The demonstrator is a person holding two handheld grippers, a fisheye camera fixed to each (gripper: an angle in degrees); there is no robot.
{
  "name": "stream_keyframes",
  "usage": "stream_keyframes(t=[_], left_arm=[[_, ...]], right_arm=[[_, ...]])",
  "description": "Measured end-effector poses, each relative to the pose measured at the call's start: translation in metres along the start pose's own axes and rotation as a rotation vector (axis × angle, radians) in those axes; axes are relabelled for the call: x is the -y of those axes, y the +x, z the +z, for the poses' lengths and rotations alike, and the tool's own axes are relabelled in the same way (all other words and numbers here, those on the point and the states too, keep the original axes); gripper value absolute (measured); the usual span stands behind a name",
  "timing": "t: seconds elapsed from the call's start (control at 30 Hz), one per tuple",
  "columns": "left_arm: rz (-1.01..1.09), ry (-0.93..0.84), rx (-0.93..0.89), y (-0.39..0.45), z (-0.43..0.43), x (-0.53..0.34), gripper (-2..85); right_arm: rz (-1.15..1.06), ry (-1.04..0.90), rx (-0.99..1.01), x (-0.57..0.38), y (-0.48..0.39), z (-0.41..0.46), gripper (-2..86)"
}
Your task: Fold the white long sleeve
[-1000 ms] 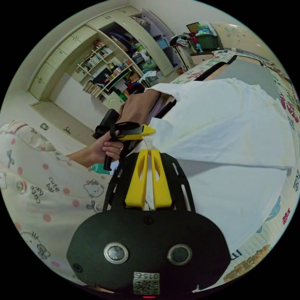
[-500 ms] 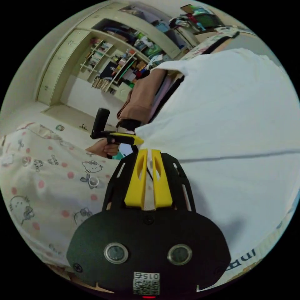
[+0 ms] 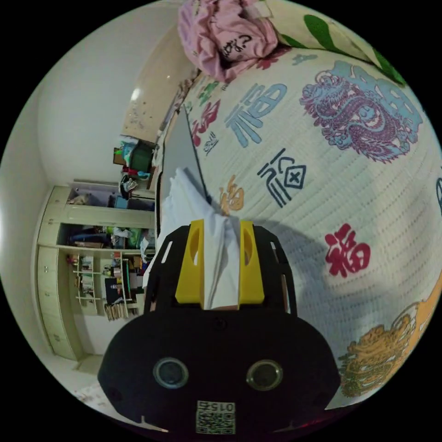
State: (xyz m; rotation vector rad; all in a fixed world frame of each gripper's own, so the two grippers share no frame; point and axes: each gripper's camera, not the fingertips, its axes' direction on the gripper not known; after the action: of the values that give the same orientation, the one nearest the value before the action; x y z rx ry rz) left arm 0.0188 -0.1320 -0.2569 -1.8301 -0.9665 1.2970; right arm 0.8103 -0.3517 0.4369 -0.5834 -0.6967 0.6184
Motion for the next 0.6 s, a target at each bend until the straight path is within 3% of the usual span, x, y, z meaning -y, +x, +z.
stream_keyframes(t=[0.2,0.4,0.6], left_arm=[[-0.001,-0.008,0.037,0.02,0.002,-0.003,-0.4],[-0.064,-0.006,0.08,0.029,-0.001,-0.01,-0.4],[-0.129,-0.022,0.055,0.024,0.002,-0.018,1.5]], right_arm=[[0.067,-0.079,0.033,0.055,0.051,0.006,2.6],[0.102,0.077,-0.095,0.053,0.115,-0.025,-0.4],[-0.091,0.12,-0.235,0.023,0.154,-0.063,-0.5]])
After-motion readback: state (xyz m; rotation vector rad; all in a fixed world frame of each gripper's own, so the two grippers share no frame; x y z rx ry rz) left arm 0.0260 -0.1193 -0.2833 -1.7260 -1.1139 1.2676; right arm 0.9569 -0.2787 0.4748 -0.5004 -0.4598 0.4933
